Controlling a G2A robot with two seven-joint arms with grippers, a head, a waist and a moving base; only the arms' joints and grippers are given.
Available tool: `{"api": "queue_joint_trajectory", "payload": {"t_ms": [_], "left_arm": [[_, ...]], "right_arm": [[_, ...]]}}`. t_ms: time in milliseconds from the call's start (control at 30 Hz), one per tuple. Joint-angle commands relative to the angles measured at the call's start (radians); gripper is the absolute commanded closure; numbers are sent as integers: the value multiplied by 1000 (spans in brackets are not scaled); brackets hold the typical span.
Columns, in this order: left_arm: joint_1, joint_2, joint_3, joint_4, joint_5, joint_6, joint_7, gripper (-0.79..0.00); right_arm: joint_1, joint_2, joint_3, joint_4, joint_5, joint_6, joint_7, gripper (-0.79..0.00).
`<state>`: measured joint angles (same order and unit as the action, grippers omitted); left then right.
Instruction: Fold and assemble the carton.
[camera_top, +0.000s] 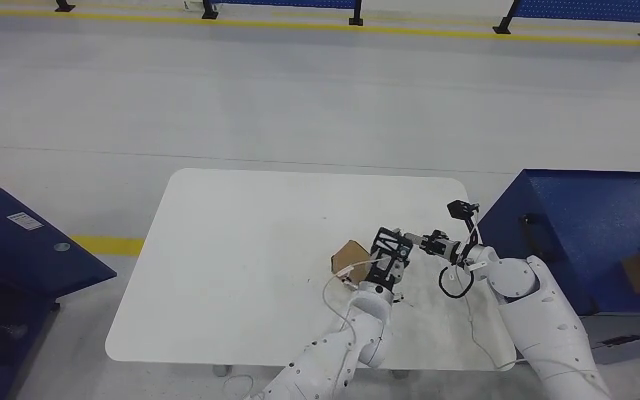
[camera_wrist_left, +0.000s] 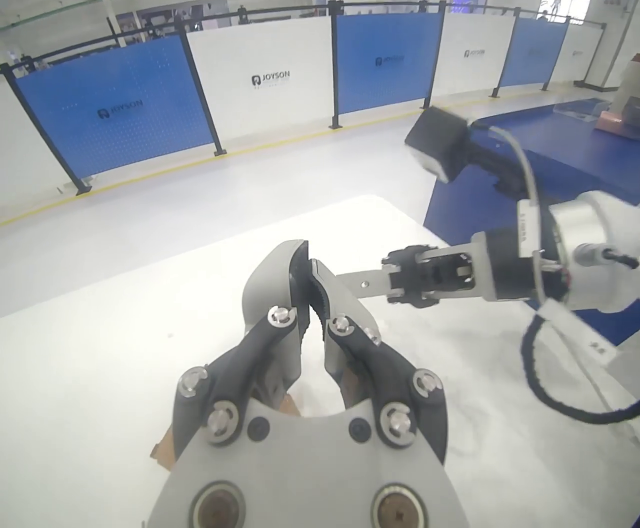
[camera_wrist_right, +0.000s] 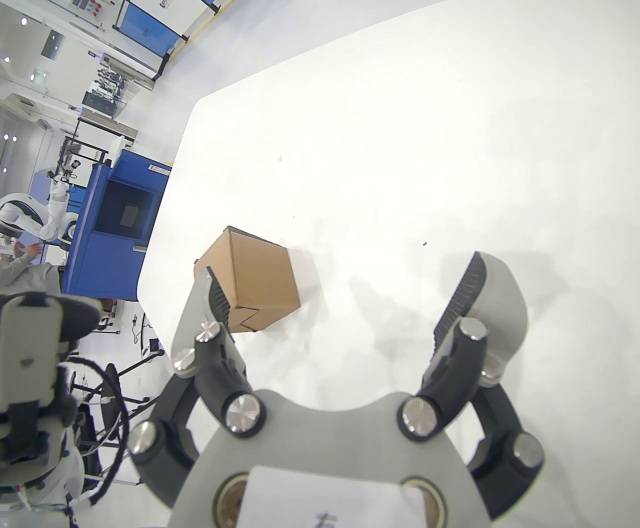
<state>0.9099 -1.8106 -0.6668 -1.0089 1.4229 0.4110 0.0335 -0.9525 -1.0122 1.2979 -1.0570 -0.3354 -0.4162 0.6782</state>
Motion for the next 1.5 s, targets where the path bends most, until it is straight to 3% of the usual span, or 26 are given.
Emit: {"api": "queue_joint_trajectory", "payload": {"t_ms": [0, 467, 800, 1033, 1267, 1467], "left_arm": [[3, 5, -18, 7, 15, -3, -33, 0], [106, 52, -139, -45, 58, -98, -103, 0], [79, 41, -158, 21, 27, -114, -126, 0], [90, 34, -154, -20, 47, -88, -81, 0], [57, 23, -166, 42, 14, -104, -111, 0], [74, 17, -156, -10, 38, -74, -47, 0]], "right_arm": [[0, 0, 0, 0, 0, 0, 0, -785], [0, 0, 0, 0, 0, 0, 0, -785], [0, 0, 0, 0, 0, 0, 0, -785], [0, 0, 0, 0, 0, 0, 0, -785], [0, 0, 0, 0, 0, 0, 0, -785], [0, 0, 0, 0, 0, 0, 0, -785]]}}
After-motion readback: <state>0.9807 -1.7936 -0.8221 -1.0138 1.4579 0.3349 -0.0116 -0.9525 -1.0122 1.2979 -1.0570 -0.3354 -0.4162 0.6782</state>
